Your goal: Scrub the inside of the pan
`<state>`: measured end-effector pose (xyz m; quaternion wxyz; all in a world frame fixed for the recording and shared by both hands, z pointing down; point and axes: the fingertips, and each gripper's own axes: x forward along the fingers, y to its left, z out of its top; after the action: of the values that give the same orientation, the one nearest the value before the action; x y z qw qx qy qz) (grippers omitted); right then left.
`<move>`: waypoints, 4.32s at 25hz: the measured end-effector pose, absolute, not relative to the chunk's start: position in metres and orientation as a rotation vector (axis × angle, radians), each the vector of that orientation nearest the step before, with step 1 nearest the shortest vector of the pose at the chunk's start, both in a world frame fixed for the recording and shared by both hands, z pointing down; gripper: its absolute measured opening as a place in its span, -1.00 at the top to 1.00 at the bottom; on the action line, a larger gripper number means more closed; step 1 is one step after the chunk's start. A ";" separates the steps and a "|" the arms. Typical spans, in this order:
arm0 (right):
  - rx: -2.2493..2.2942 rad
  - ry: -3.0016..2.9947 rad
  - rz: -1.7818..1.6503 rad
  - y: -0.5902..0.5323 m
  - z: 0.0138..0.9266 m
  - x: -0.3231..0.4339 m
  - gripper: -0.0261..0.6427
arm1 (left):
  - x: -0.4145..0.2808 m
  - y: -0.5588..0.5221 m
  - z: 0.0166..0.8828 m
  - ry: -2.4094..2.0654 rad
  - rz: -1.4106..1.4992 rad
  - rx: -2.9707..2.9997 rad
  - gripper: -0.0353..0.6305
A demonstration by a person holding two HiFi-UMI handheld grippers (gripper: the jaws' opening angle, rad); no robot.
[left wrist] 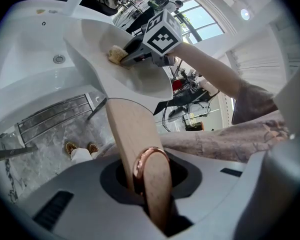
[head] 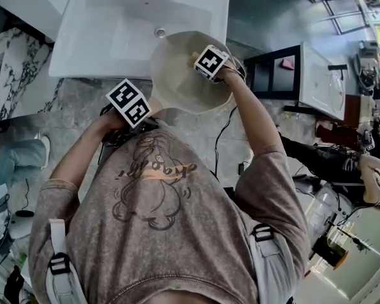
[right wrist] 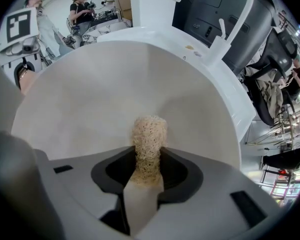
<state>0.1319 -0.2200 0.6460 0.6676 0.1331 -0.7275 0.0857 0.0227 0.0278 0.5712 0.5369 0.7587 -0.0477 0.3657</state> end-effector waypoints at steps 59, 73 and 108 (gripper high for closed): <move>0.564 -2.137 0.443 -0.182 0.527 0.093 0.45 | -0.010 0.000 0.565 -0.246 0.872 1.794 0.67; 0.893 -2.296 0.614 -0.166 0.527 0.121 0.45 | -0.081 -0.056 0.582 -0.644 0.788 1.704 0.67; 1.164 -2.247 0.863 -0.157 0.571 0.112 0.45 | -0.110 -0.077 0.576 -0.837 0.717 1.663 0.66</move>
<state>0.1125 -0.1573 0.5706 0.2317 0.4233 -0.8176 0.3141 -0.1096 -0.0765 0.5760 0.5424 0.7004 -0.3524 0.3018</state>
